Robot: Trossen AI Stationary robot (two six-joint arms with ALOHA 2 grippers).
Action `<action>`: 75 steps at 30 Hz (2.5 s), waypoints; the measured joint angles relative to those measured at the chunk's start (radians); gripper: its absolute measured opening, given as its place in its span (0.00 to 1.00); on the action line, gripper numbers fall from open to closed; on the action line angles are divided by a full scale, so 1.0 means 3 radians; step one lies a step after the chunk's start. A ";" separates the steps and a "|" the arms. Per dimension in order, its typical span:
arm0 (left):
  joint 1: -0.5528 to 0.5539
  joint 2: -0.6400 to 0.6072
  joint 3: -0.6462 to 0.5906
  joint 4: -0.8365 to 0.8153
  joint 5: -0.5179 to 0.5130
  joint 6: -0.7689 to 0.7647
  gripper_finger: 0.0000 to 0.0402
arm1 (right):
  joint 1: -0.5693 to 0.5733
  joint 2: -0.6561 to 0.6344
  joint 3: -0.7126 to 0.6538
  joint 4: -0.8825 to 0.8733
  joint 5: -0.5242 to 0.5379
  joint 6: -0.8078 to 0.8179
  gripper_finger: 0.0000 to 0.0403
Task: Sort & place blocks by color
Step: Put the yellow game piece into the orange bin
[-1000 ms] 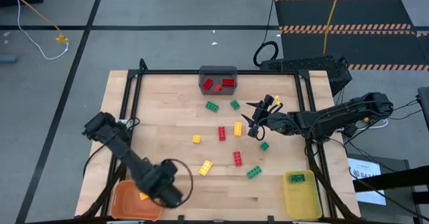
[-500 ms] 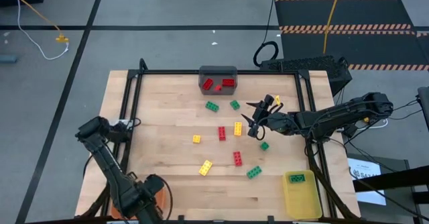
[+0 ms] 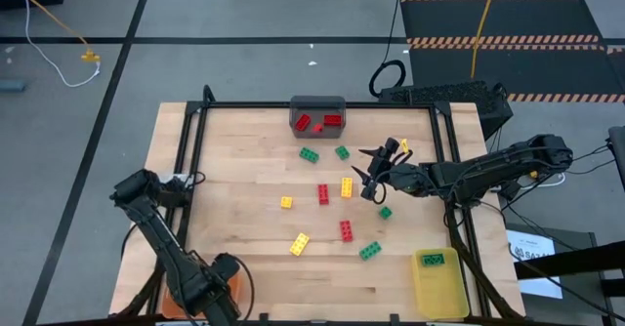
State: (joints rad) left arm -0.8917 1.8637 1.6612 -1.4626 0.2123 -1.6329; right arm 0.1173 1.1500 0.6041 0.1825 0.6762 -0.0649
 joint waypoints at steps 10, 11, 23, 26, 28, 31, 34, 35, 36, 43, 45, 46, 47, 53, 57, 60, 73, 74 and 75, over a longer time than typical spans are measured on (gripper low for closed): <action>0.0005 0.0001 -0.0003 0.0113 0.0014 0.0015 0.70 | 0.0000 0.0000 0.0000 0.0000 0.0000 0.0001 0.58; 0.0012 0.0001 -0.0003 0.0091 0.0011 0.0027 0.69 | 0.0000 0.0000 0.0000 0.0000 -0.0001 0.0000 0.58; 0.0551 0.0001 -0.0003 -0.0180 -0.0313 0.0925 0.59 | 0.0000 0.0000 0.0000 0.0001 -0.0001 0.0001 0.58; 0.0809 0.0001 -0.0003 -0.0148 -0.0439 0.1239 0.58 | 0.0001 0.0000 0.0000 0.0001 -0.0001 0.0001 0.58; 0.0975 0.0001 -0.0003 -0.0040 -0.0543 0.1417 0.58 | 0.0001 0.0000 0.0000 0.0001 -0.0001 0.0001 0.58; 0.1210 0.0001 -0.0003 0.0352 -0.0727 0.1649 0.58 | 0.0001 0.0000 0.0000 0.0001 -0.0001 -0.0002 0.58; 0.1412 0.0001 -0.0023 0.0935 -0.0882 0.1819 0.58 | 0.0001 0.0000 0.0000 0.0001 -0.0001 -0.0003 0.58; 0.1471 0.0000 -0.0054 0.1147 -0.0900 0.1865 0.58 | 0.0001 0.0000 0.0000 0.0000 -0.0001 -0.0003 0.58; 0.1527 0.0000 -0.0098 0.1325 -0.0904 0.1907 0.59 | 0.0001 0.0000 0.0000 0.0000 -0.0001 -0.0003 0.58; 0.1784 0.0004 -0.0534 0.1628 -0.0942 0.1936 0.59 | 0.0001 0.0000 0.0000 -0.0001 -0.0003 -0.0009 0.58; 0.1817 0.0005 -0.0678 0.1724 -0.0945 0.1911 0.59 | 0.0001 0.0000 0.0000 -0.0001 -0.0003 -0.0011 0.58; 0.1824 0.0004 -0.0758 0.1840 -0.0935 0.1918 0.59 | 0.0001 0.0000 0.0000 -0.0001 -0.0003 -0.0011 0.58; 0.1826 0.0004 -0.0848 0.1987 -0.0886 0.1942 0.59 | 0.0000 0.0000 0.0000 -0.0001 -0.0003 -0.0011 0.58; 0.1823 0.0005 -0.1250 0.2860 -0.0693 0.1946 0.63 | 0.0001 0.0000 0.0000 -0.0001 -0.0003 -0.0011 0.58; 0.1825 0.0005 -0.1265 0.2961 -0.0700 0.1947 0.69 | 0.0000 0.0000 0.0000 -0.0001 -0.0003 -0.0011 0.58; 0.1825 0.0006 -0.1265 0.2949 -0.0712 0.1942 0.74 | 0.0001 0.0000 0.0000 -0.0001 -0.0003 -0.0011 0.58; 0.1838 0.0379 -0.1250 0.2968 -0.0720 0.1848 0.77 | 0.0001 0.0003 0.0001 -0.0024 -0.0004 -0.0009 0.58; 0.1840 0.0395 -0.1243 0.2967 -0.0727 0.1836 0.77 | 0.0001 0.0003 0.0001 -0.0032 -0.0004 -0.0010 0.58; 0.1845 0.0397 -0.1242 0.2956 -0.0725 0.1835 0.77 | 0.0001 0.0003 0.0000 -0.0034 -0.0004 -0.0009 0.58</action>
State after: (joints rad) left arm -0.3381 1.9829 1.2884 -0.5759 -0.0051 -1.0824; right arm 0.1177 1.1507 0.6041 0.1723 0.6750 -0.0677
